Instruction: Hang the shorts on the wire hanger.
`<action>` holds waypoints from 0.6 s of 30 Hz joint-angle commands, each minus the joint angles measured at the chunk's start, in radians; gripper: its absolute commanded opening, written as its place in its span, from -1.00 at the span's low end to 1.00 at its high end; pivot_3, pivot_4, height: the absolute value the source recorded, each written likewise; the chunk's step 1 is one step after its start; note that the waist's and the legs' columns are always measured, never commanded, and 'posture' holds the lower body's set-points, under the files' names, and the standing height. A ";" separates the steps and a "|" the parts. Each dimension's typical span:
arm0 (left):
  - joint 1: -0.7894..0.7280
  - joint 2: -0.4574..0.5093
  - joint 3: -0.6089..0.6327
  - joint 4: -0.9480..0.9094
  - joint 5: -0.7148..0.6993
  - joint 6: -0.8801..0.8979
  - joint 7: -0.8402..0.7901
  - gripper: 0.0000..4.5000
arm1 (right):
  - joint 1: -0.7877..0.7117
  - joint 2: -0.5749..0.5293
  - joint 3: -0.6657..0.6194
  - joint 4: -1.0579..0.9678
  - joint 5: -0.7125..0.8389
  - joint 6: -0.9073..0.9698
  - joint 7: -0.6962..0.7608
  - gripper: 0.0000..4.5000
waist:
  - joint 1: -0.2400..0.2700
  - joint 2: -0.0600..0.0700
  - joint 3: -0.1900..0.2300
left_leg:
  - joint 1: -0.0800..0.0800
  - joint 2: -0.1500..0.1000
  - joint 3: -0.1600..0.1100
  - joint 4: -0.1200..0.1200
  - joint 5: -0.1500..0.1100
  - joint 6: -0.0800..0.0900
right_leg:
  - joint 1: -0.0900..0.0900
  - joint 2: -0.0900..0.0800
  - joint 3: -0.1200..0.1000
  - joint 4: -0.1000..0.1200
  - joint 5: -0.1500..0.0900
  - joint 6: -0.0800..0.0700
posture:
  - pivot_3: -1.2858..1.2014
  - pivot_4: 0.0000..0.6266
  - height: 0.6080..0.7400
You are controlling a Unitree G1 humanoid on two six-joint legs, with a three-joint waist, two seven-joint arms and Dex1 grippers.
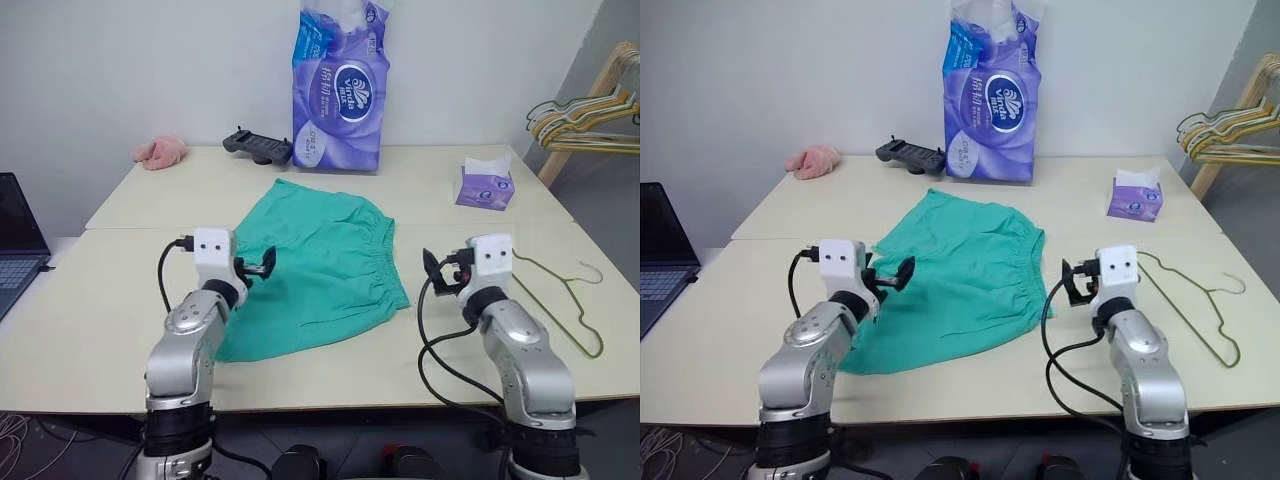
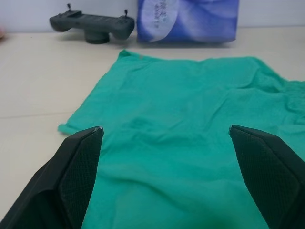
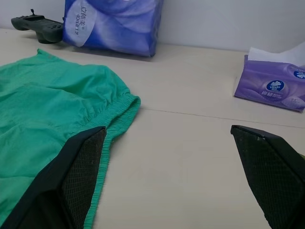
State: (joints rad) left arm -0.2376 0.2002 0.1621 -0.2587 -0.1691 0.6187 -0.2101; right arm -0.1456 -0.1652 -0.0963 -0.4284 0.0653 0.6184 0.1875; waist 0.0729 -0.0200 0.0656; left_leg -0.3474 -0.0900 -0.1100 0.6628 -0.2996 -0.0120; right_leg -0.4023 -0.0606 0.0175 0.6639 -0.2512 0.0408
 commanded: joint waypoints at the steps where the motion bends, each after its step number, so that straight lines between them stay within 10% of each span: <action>1: -0.016 0.010 -0.007 0.005 0.009 -0.046 0.004 1.00 | -0.038 -0.013 0.000 -0.013 0.015 -0.023 0.004 0.98 | -0.001 0.000 0.000 | 0.000 0.000 0.000 0.000 0.000 0.000 | 0.000 0.000 0.000 0.000 0.000 0.000 | 0.13 -0.91 1.00; 18: -0.073 0.004 -0.046 0.120 0.031 -0.149 0.019 1.00 | -0.054 -0.083 -0.036 0.004 0.041 -0.040 0.011 0.98 | -0.028 -0.001 -0.002 | -0.001 0.002 0.001 0.000 0.000 0.000 | 0.000 0.001 0.000 -0.001 0.000 -0.001 | 0.07 -0.96 1.00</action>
State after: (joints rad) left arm -0.2905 0.1954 0.1146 -0.1310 -0.1334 0.4966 -0.1867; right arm -0.1761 -0.2415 -0.1341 -0.4131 0.1009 0.6107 0.1974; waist 0.0446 -0.0206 0.0640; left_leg -0.3482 -0.0881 -0.1085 0.6629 -0.2994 -0.0124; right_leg -0.4027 -0.0591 0.0177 0.6629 -0.2507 0.0400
